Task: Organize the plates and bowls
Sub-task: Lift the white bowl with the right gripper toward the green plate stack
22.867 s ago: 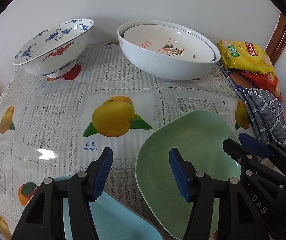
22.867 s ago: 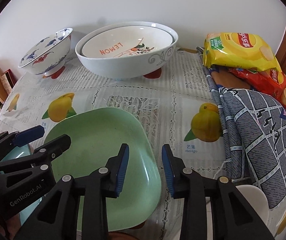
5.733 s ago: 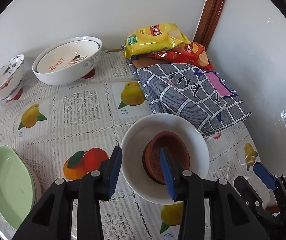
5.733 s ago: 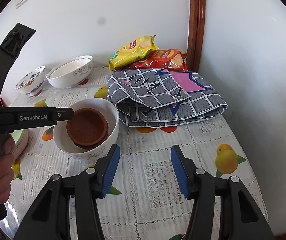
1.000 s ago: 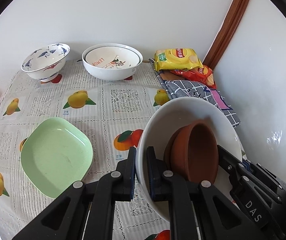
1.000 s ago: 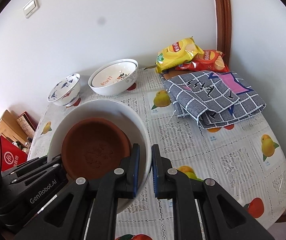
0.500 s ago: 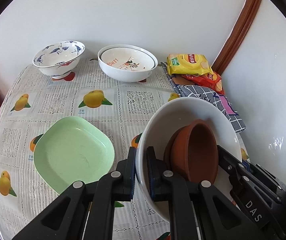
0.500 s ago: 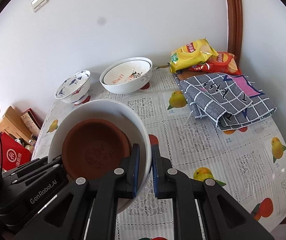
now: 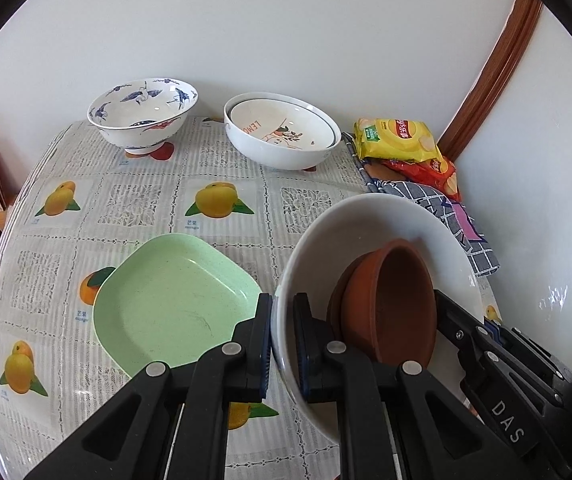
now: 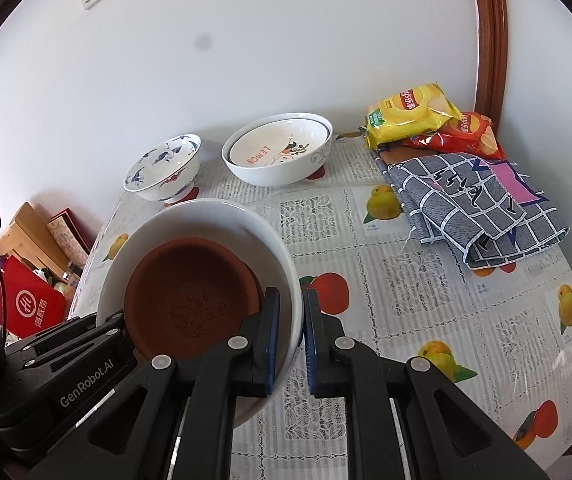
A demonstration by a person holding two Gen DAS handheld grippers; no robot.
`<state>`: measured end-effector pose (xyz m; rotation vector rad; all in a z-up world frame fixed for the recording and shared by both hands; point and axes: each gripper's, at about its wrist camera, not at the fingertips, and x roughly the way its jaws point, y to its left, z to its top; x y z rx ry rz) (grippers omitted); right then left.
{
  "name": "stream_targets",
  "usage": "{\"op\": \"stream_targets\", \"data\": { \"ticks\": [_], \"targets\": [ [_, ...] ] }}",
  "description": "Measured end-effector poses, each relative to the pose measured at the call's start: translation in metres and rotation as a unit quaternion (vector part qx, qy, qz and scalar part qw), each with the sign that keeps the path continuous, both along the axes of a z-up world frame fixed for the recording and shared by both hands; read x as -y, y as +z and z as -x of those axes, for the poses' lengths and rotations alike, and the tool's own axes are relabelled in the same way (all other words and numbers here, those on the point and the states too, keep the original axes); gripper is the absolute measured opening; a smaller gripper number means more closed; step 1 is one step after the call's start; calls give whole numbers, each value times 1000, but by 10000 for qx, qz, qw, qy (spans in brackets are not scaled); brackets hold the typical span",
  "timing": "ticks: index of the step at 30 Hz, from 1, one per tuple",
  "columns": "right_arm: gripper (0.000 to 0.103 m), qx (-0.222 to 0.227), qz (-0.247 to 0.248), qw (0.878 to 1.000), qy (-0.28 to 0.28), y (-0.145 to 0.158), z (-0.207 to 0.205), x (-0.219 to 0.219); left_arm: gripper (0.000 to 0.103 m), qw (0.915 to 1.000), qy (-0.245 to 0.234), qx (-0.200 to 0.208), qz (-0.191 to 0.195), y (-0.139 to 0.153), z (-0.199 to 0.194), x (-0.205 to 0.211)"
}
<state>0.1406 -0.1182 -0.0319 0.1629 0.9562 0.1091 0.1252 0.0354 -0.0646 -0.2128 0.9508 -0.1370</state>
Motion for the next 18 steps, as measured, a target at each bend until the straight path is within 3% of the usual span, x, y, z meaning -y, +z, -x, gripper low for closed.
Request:
{"op": "stream_targets", "data": {
  "ticks": [18],
  "targets": [
    [12, -39, 62, 9998, 211, -11, -10, -45, 11, 9995, 277, -76, 103, -11, -2, -45]
  ]
}}
